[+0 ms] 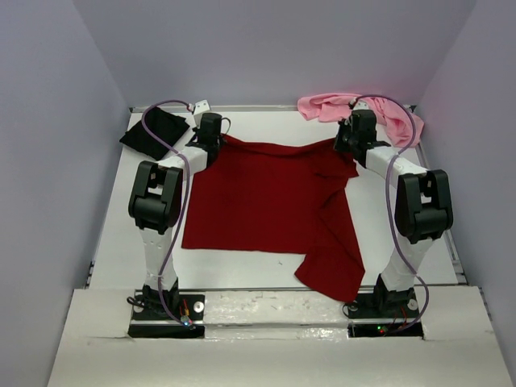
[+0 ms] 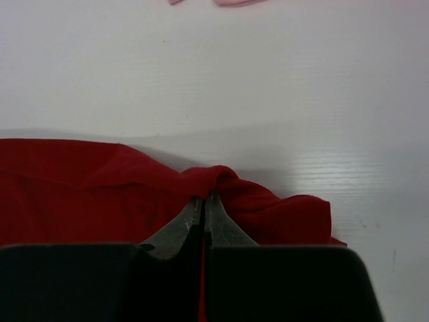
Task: Fold and stack the t-shirts
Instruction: Flatten the tshirt out, then fold the tshirt
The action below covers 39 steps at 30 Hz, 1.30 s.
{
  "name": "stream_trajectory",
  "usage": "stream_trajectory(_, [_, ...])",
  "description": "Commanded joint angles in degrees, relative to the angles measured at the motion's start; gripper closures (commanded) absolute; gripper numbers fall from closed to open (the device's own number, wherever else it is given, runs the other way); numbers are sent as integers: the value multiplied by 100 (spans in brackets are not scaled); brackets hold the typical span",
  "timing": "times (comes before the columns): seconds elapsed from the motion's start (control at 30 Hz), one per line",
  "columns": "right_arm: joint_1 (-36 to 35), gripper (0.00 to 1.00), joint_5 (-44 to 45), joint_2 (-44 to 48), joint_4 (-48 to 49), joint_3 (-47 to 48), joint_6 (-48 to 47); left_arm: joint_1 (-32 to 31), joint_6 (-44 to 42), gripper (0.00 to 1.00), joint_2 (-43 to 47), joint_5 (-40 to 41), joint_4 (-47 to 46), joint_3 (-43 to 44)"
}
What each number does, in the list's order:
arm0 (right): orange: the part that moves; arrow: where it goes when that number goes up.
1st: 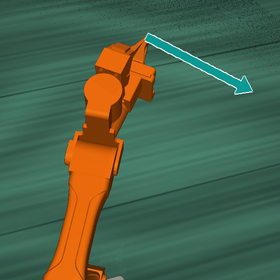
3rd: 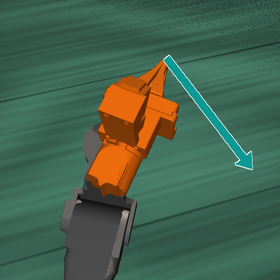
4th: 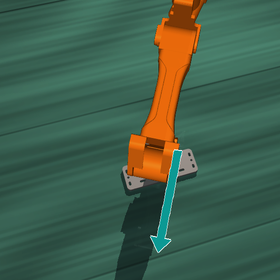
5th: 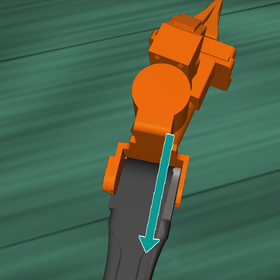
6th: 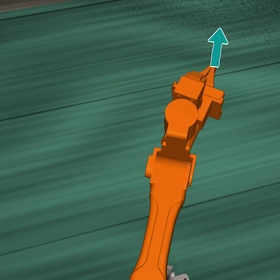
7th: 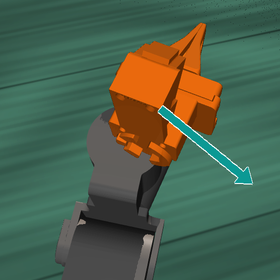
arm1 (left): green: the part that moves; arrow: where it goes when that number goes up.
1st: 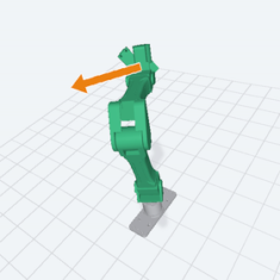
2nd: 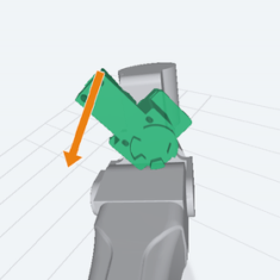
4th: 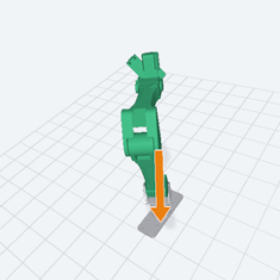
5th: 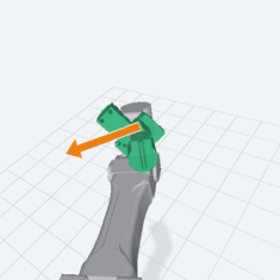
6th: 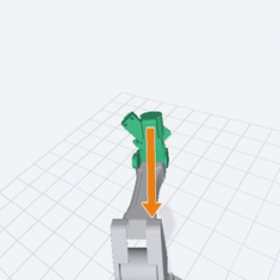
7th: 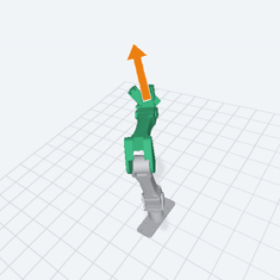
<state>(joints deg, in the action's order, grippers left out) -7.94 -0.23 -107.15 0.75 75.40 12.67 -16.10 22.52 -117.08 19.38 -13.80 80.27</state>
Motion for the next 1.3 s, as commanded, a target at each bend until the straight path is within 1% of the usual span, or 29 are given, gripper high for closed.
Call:
stream_trajectory(0.0, [-14, 100, -442, 292, -373, 344, 148, 36, -29, 100, 474, 57, 0, -73])
stream_trajectory(0.1, [-14, 100, -522, 239, -778, 616, 183, 45, -29, 100, 510, 215, 315, 120])
stream_trajectory(0.13, [-14, 100, -574, 230, -1013, 773, 184, 37, -37, 100, 484, 259, 613, 199])
stream_trajectory(0.2, [-14, 100, -627, 212, -1173, 880, 192, 37, -55, 100, 475, 365, 878, 427])
stream_trajectory(0.3, [-14, 100, -654, 291, -1367, 986, 210, 54, -55, 100, 536, 427, 1177, 516])
stream_trajectory(0.43, [-14, 100, -724, 292, -1701, 1152, 201, 89, -55, 100, 616, 400, 1318, 525])
stream_trajectory(0.5, [-14, 100, -768, 230, -2034, 1284, 201, 98, -55, 100, 633, 400, 1363, 525])
stream_trajectory(0.7, [-14, 100, -856, 186, -2413, 1495, 175, 116, -116, 100, 660, 383, 1652, 639])
stream_trajectory(0.9, [-14, 100, -900, 178, -2799, 1522, 148, 151, -73, 100, 757, 427, 1933, 595])
stream_trajectory(1.07, [-14, 100, -900, -33, -3160, 1513, 166, 230, 120, 100, 599, 216, 2189, 621])
stream_trajectory(1.27, [-14, 100, -874, -51, -3231, 1311, 166, 274, 147, 100, 475, 75, 2277, 499])
